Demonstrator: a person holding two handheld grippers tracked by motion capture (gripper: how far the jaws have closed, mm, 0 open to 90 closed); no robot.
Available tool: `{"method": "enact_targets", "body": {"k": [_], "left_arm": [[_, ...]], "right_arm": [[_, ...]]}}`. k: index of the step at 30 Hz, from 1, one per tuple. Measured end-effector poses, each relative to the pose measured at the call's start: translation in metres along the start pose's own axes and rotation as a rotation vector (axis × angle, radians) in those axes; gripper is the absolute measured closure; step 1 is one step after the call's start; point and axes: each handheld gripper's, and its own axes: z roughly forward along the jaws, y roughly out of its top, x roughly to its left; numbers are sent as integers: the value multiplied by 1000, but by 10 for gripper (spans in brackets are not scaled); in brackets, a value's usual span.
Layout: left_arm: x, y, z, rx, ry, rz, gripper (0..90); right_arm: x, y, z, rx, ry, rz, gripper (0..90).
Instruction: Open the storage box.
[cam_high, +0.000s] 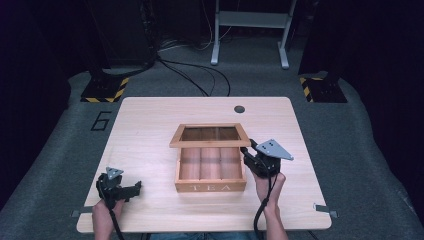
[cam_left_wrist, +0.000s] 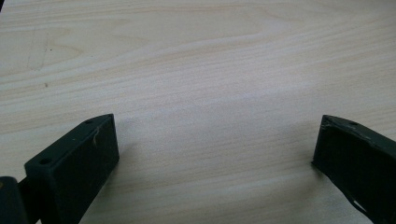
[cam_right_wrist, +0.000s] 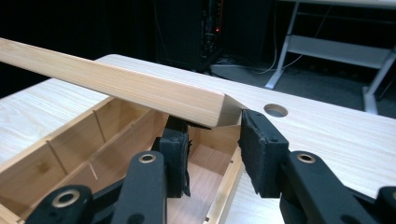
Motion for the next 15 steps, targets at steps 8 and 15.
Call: {"method": "enact_targets", "body": {"k": [8,15], "left_arm": [[0,0,0,0,0,1,1],[0,0,0,-1,0,1,1]], "right_arm": [[-1,4,2,2,2,3,620],[-1,10,5,-18,-3,6,596]]}}
